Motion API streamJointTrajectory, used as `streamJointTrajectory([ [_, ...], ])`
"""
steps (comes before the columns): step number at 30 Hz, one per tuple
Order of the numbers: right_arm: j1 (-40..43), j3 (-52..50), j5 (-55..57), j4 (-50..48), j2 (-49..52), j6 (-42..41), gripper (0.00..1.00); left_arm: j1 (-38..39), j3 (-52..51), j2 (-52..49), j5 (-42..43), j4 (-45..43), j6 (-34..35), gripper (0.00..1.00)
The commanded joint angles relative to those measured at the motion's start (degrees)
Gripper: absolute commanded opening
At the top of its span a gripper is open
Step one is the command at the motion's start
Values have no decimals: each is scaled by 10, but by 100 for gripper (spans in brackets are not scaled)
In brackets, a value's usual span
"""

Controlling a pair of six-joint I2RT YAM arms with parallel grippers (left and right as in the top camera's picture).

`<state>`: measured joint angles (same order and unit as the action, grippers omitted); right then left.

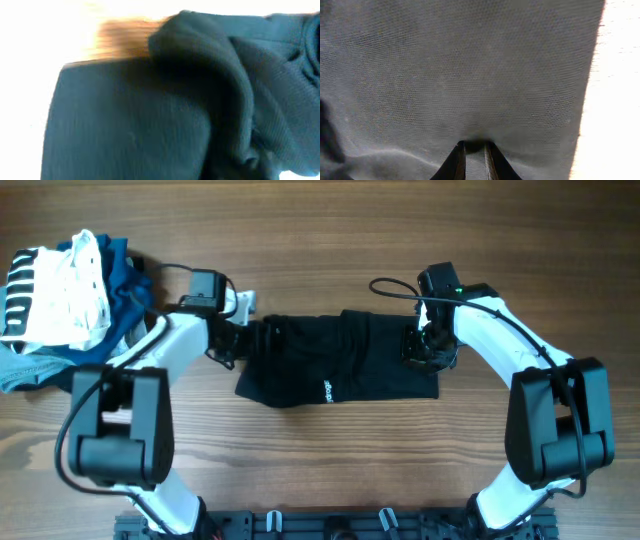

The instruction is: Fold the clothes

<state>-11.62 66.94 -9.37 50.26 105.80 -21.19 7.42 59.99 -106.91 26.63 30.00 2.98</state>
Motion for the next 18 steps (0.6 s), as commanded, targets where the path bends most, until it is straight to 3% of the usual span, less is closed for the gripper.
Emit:
streamJointTrajectory([
  [1, 0, -1, -10, -3, 7, 2, 14, 32, -29, -50, 2, 12, -13, 33],
  [3, 0, -1, -10, -3, 7, 2, 14, 31, -29, -50, -8, 17, -12, 22],
  [6, 0, -1, -10, -2, 7, 2, 14, 18, -29, -49, -32, 45, -12, 33],
  [8, 0, -1, -10, -3, 7, 2, 14, -8, -29, -48, -30, 57, -6, 46],
  [11, 0, -1, -10, -3, 7, 2, 13, -72, -29, -48, 92, 56, -25, 69],
  [13, 0, -1, -10, -5, 7, 2, 14, -102, -29, -49, 158, 56, -56, 78],
  [18, 0, -1, -10, -6, 7, 2, 14, -101, -41, -61, 175, 48, -126, 84],
])
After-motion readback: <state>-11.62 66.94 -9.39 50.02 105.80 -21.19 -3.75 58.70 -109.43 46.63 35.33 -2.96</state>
